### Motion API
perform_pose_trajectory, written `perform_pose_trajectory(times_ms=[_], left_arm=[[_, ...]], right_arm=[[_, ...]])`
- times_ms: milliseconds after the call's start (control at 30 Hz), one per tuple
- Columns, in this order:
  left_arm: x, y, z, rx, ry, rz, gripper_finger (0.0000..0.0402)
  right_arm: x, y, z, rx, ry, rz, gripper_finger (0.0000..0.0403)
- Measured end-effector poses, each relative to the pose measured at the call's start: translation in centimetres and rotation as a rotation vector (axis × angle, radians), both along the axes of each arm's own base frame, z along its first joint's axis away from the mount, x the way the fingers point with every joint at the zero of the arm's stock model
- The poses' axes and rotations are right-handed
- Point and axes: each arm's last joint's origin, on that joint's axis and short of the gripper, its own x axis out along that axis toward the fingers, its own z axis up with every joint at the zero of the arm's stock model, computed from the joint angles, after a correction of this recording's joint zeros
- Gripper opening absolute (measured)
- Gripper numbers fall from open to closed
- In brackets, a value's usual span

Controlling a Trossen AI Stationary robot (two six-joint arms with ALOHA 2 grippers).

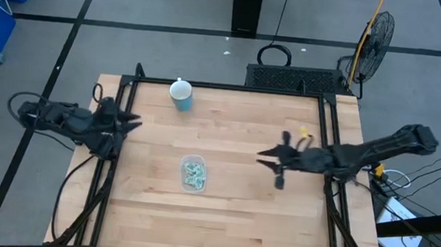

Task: Pick and place Stevia / Truvia into bins
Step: Return to Home Position

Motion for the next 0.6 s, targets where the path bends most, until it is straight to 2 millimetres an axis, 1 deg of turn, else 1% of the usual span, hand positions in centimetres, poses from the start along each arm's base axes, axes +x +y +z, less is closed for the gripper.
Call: perform_pose_trajectory(times_ms=[67,133,233,333,467,600], left_arm=[[0.3,-0.3,-0.8,-0.005,-0.082,-0.085,0.0129],[0.7,-0.5,-1.4,-0.015,-0.176,-0.14,0.0129],[1.7,-0.9,-3.0,-0.019,-0.262,-0.208,0.0129],[2.7,-1.2,-4.6,-0.031,-0.309,-0.211,0.0129],[3.8,-1.5,-6.9,-0.035,-0.32,-0.21,0.0129],[4.5,-1.7,-8.8,-0.025,-0.35,-0.212,0.0129]], right_arm=[[-2.1,-0.2,-1.5,0.009,-0.077,-0.036,0.0093],[-3.7,-0.5,-3.1,0.042,-0.136,-0.054,0.0093],[-5.3,-1.0,-5.5,0.108,-0.208,-0.062,0.0093],[-6.4,-1.4,-7.4,0.157,-0.286,-0.065,0.0093],[-7.4,-1.7,-9.1,0.172,-0.362,-0.06,0.0093],[-7.6,-1.8,-8.6,0.195,-0.441,-0.058,0.0093]])
